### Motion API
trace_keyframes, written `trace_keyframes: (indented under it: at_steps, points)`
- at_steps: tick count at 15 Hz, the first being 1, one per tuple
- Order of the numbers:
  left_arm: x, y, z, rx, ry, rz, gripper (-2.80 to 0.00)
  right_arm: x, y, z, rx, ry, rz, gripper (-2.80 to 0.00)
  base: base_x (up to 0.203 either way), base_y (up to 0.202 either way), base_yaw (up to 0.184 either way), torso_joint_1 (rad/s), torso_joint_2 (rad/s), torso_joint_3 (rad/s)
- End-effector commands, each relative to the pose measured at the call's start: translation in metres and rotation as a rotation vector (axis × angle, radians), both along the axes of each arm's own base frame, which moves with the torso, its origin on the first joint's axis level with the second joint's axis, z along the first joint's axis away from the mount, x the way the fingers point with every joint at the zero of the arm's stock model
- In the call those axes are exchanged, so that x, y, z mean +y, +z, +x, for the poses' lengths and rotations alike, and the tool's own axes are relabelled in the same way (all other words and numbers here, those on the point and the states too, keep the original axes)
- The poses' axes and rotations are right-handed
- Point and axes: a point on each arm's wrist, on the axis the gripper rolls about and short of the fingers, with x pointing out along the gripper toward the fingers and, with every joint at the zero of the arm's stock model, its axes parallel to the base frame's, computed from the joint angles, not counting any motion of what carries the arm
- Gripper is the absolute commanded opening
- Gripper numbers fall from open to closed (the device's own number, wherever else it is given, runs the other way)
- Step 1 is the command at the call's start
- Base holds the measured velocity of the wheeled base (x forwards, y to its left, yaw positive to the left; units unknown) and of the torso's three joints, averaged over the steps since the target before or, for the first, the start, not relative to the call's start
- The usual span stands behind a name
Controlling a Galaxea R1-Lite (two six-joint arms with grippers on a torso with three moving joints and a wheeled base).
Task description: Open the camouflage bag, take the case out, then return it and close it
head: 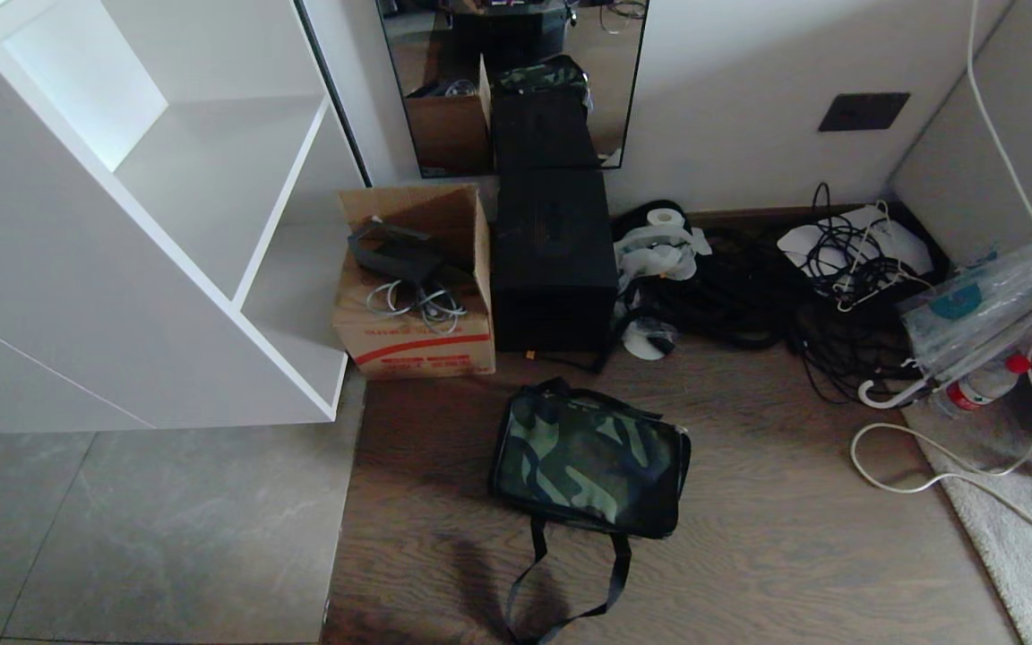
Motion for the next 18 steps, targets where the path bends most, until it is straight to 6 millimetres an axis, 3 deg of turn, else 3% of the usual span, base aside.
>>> trace_keyframes:
  at_steps: [1,18]
  points:
    - [0.0000,-0.0025,0.0006,0.007,0.001,-0.002,-2.80,0.0000,-0.0003,0.0003,0.004,0.001,0.000,-2.80,0.000,0.000,0.000,0.002,0.00,0.205]
    - [0.0000,-0.0025,0.0006,0.007,0.001,-0.002,-2.80,0.0000,0.0000,0.0002,0.002,0.001,0.000,-2.80,0.000,0.000,0.000,0.003,0.00,0.201]
